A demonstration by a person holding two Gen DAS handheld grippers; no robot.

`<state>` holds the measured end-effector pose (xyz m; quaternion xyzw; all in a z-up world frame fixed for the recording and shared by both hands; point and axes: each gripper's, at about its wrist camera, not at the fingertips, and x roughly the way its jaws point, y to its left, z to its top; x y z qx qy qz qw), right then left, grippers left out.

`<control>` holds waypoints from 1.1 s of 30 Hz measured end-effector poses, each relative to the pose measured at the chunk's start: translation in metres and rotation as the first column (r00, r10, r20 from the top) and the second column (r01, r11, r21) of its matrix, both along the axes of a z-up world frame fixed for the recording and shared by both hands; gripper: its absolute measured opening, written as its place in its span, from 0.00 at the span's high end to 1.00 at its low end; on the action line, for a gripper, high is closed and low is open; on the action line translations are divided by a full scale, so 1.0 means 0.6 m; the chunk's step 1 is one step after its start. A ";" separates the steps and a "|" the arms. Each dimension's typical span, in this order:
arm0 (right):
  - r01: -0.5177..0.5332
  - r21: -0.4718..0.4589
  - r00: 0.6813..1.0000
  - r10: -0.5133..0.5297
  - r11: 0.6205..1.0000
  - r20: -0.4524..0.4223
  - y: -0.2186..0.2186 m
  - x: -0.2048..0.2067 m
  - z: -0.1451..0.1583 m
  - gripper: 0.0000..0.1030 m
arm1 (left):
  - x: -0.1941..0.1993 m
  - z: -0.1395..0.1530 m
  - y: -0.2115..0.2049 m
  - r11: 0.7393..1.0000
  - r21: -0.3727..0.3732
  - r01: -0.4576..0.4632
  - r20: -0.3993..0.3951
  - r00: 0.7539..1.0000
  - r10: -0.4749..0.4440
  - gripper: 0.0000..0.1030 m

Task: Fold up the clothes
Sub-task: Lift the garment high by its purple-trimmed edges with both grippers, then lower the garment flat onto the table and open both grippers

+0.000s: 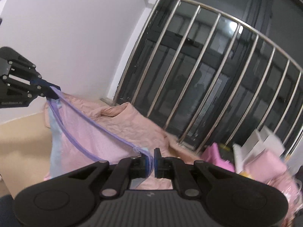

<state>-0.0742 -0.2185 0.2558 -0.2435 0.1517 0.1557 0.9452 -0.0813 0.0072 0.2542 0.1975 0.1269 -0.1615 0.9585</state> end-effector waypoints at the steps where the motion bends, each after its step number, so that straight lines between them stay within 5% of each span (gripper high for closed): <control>1: -0.002 -0.011 1.000 0.002 1.000 0.008 0.002 0.001 0.004 0.96 | 0.004 0.005 -0.002 1.000 0.001 0.001 -0.001 1.000 -0.001 0.98; 9: 0.000 -0.097 1.000 -0.002 0.995 -0.023 0.034 0.106 0.003 0.92 | 0.099 0.041 0.004 0.998 0.034 -0.057 0.001 0.998 0.057 0.97; 13: 0.006 -0.150 0.999 -0.013 0.989 -0.046 0.058 0.192 0.000 0.92 | 0.211 0.055 0.011 0.993 0.056 -0.109 0.026 0.994 0.108 0.97; 17: 0.064 -0.159 0.998 -0.063 0.985 0.014 0.081 0.318 0.017 0.92 | 0.326 0.081 0.025 0.986 0.008 -0.167 0.074 0.983 0.166 0.92; 21: 0.147 -0.096 0.964 -0.120 0.985 0.236 0.099 0.393 0.080 0.92 | 0.403 0.141 0.044 0.974 -0.113 -0.198 0.185 0.959 0.216 0.92; 26: 0.152 0.001 0.829 -0.128 0.988 0.544 0.111 0.343 0.177 0.91 | 0.338 0.248 0.068 0.971 -0.200 -0.132 0.478 0.852 0.214 0.89; 28: 0.138 0.005 0.837 -0.119 0.990 0.535 0.102 0.315 0.164 0.91 | 0.286 0.258 0.070 0.976 -0.191 -0.100 0.555 0.810 0.192 0.84; 30: 0.124 0.007 0.852 -0.110 0.992 0.512 0.092 0.288 0.145 0.90 | 0.248 0.248 0.068 0.983 -0.162 -0.087 0.578 0.799 0.166 0.80; 33: 0.103 0.010 0.873 -0.095 0.995 0.478 0.077 0.248 0.117 0.86 | 0.200 0.195 0.055 0.993 -0.093 -0.075 0.562 0.819 0.115 0.81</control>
